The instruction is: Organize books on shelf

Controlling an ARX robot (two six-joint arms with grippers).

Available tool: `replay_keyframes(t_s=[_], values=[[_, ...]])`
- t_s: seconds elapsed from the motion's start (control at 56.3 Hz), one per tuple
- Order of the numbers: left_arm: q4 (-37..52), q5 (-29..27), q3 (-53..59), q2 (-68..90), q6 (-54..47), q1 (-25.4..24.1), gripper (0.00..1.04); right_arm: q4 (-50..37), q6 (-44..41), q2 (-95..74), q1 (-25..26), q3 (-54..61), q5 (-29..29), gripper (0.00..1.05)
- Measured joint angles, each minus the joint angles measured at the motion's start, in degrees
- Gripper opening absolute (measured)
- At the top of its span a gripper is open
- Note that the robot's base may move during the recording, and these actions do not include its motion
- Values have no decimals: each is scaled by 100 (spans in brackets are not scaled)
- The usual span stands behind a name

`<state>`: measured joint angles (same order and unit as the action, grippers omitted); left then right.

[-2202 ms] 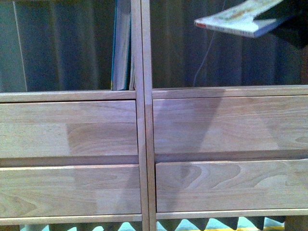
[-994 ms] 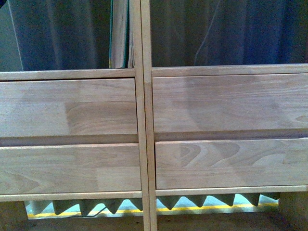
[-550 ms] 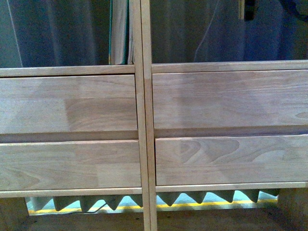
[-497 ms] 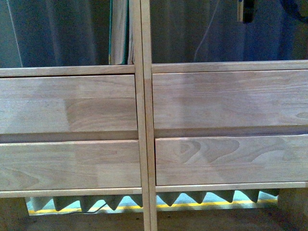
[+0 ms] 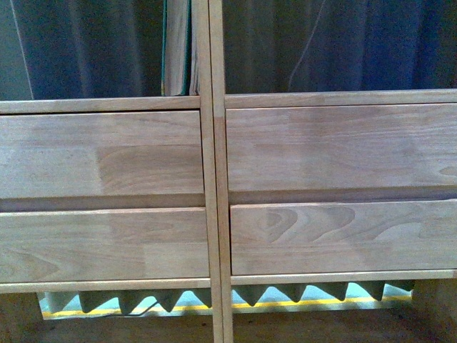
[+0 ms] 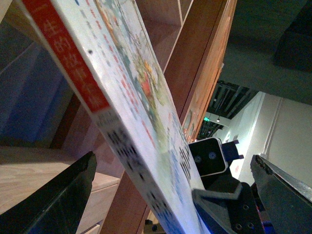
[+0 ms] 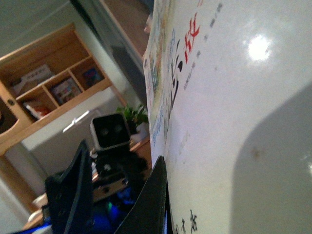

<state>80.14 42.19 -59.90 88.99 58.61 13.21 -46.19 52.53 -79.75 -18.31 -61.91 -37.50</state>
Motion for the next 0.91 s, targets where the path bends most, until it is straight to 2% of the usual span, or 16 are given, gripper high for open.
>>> replay_keyframes(t_s=[0.142, 0.195, 0.337, 0.408, 0.462, 0.533, 0.71, 0.87, 0.906], values=[[0, -20, 0, 0, -2, 0, 96, 144, -120, 76, -103, 142, -175, 7], [0, -22, 0, 0, 2, 0, 85, 179, -164, 83, -125, 197, -203, 7], [0, -103, 0, 7, 46, -11, 64, 238, -232, 83, -138, 254, -262, 7], [-37, -376, -142, 129, 164, -98, 53, 238, -247, 83, -144, 254, -267, 7], [-160, -791, -452, 282, 179, -170, 44, 225, -256, 85, -149, 254, -262, 16], [-232, -1064, -566, 385, 205, -299, 33, 184, -258, 96, -153, 254, -260, 27], [-157, -1172, -568, 393, 452, -372, 8, 179, -212, 107, -133, 254, -146, 55], [-46, -1115, -566, 385, 551, -455, 7, 92, -17, 107, -72, 254, -96, 94], [-90, -1134, -564, 380, 503, -481, 7, 92, -4, 107, -72, 254, -90, 99]])
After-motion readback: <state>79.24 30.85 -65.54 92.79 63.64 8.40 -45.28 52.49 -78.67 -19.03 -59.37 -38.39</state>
